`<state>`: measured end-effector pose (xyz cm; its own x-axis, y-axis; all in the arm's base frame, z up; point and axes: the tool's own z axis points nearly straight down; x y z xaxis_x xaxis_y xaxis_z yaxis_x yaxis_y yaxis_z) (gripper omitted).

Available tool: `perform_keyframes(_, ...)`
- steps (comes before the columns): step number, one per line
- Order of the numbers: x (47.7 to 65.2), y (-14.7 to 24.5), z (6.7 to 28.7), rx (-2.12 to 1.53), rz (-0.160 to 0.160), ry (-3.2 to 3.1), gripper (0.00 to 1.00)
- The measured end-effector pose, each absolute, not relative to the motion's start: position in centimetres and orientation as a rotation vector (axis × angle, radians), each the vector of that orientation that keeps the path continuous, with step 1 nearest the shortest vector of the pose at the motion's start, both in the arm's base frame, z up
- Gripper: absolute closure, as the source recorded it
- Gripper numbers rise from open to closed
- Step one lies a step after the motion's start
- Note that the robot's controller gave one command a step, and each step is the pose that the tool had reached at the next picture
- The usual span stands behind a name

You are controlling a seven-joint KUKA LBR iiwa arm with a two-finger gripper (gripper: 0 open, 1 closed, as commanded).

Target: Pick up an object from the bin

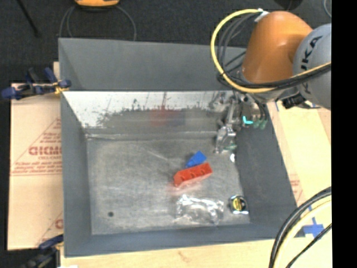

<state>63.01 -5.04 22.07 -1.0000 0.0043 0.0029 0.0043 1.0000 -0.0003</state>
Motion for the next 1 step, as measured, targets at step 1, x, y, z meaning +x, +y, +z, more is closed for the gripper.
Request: perform_keyframes(1, 57.72, -6.46, 8.14, 0.052, 0.004, -3.143, 0.00)
